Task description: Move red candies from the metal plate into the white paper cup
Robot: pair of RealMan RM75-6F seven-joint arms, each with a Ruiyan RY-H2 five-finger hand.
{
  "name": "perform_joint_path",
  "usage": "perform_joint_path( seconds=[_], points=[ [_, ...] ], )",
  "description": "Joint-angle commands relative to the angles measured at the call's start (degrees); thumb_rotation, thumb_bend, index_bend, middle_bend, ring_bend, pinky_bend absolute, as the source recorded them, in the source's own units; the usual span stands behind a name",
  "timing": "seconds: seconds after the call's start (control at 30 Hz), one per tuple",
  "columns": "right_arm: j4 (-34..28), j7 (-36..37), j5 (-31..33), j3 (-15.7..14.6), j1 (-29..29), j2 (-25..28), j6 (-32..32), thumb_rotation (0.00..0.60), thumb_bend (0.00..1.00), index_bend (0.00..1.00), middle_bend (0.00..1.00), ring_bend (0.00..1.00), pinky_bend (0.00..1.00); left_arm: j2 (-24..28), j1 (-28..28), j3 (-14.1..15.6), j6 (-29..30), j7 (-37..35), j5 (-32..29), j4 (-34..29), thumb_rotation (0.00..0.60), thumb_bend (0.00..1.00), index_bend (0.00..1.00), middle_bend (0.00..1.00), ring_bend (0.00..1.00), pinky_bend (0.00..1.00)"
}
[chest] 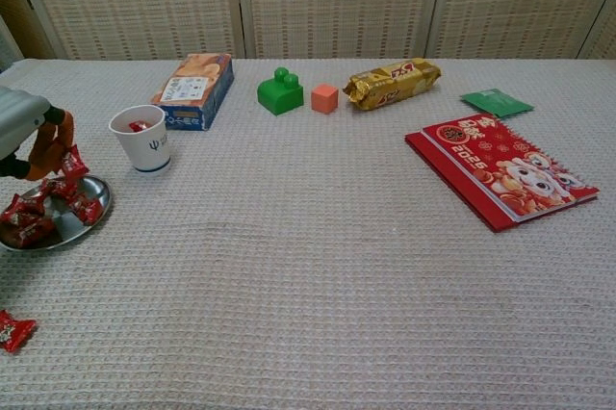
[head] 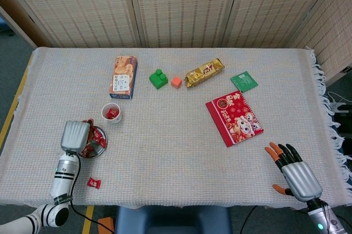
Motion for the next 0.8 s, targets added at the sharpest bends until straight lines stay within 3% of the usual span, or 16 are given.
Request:
perform_joint_path(
  seconds=[0.03, 0.2, 0.4, 0.8],
  points=[
    [0.0, -0.2, 0.4, 0.1, 0.2, -0.2, -0.4, 0.6, 0.06, 0.0, 0.0, 0.0, 0.0, 1.0, -2.0, -2.7, 0.4, 0.6, -0.4, -2.8, 0.6, 0.58, 0.69, 0.67, 0.88, 1.0],
    [0.0, -0.8, 1.2, 0.4, 0.6, -0.5, -1.4, 0.6, 0.06, 0.0, 0.0, 0.0, 0.0, -0.3, -5.9, -5.7, -1.5, 3.6, -1.9, -4.4, 0.6, 0.58, 0.69, 0.67, 0.88, 1.0],
    [0.0, -0.9, 1.8, 0.6, 0.5, -0.5, -1.3, 0.6, 0.06, 0.0, 0.0, 0.0, 0.0, -4.8, -10.7, -8.1, -3.7, 5.6, -3.9, -0.1, 0.6, 0.59, 0.69, 0.67, 0.88, 1.0],
    [0.1, 0.0, 2.1, 0.7, 0.2, 0.1, -0.6, 0.6, 0.06, 0.0, 0.0, 0.0, 0.0, -9.5, -14.3, -7.9, -7.1, 2.4, -5.7, 11.2, 0.6, 0.59, 0.68, 0.66, 0.88, 1.0]
  ],
)
